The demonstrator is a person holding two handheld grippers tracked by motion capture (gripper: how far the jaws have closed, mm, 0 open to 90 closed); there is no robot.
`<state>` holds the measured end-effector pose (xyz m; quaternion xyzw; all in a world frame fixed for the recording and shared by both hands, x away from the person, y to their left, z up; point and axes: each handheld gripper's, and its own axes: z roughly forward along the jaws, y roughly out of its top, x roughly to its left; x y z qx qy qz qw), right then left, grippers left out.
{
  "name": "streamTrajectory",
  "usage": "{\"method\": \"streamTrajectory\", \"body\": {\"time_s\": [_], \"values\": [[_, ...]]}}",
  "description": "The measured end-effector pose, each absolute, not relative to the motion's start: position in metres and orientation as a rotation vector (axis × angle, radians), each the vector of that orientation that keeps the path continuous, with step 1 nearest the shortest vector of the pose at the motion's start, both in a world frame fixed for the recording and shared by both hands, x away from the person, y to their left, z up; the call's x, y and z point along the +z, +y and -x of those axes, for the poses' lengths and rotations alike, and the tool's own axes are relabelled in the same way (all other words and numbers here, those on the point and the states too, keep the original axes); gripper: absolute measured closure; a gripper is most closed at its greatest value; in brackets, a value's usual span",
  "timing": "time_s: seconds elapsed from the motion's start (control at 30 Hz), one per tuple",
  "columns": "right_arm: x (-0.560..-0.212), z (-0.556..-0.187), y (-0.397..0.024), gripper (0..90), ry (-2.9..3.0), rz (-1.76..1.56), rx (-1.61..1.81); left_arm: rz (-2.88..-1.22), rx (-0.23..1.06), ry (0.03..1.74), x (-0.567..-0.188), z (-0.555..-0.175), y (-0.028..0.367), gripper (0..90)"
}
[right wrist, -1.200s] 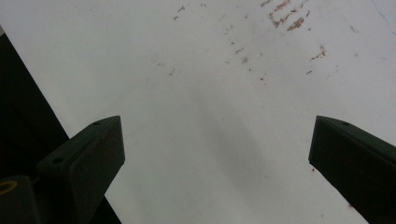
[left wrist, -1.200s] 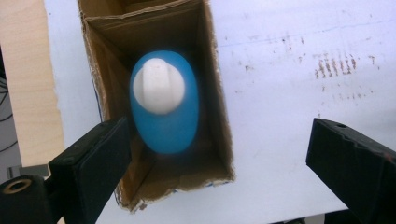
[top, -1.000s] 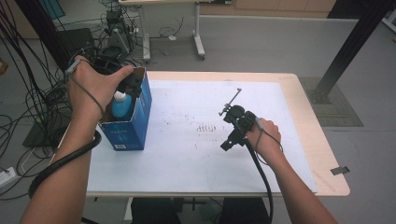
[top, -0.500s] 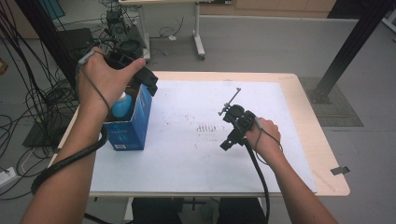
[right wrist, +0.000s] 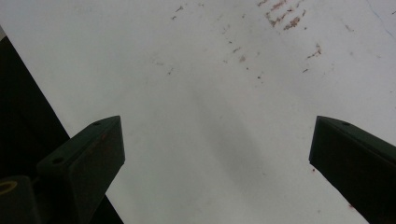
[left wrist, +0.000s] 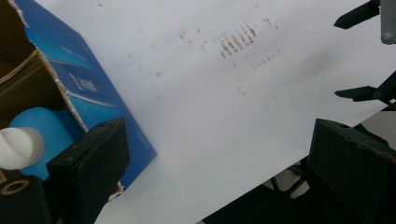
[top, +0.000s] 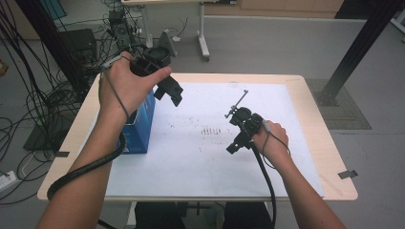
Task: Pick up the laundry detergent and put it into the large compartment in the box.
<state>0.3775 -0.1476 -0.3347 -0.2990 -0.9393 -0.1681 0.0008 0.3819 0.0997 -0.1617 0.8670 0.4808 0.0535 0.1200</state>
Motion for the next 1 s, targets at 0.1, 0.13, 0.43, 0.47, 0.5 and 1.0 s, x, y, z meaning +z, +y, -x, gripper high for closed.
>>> {"method": "streamTrajectory", "body": {"time_s": [0.1, 0.13, 0.43, 0.47, 0.5, 1.0], "values": [[-0.336, -0.377, -0.148, 3.4, -2.947, 0.945, -0.528, -2.554, 0.135, 1.374, -0.166, -0.381, 0.093, 5.9], [-0.336, -0.377, -0.149, 3.3, -2.945, 0.948, -0.527, -2.565, 0.135, 1.363, -0.168, -0.381, 0.090, 5.9], [-0.338, -0.377, -0.152, 3.3, -2.943, 0.953, -0.526, -2.668, 0.086, 1.306, -0.196, -0.381, 0.073, 6.0], [-0.338, -0.377, -0.152, 3.3, -2.942, 0.958, -0.524, -2.683, 0.082, 1.301, -0.200, -0.381, 0.072, 6.0], [-0.338, -0.377, -0.152, 3.3, -2.940, 0.958, -0.526, -2.697, 0.076, 1.295, -0.204, -0.381, 0.070, 6.0], [-0.338, -0.378, -0.157, 3.3, -2.942, 0.970, -0.530, -2.658, 0.020, 1.288, -0.259, -0.380, 0.069, 5.8]]}}
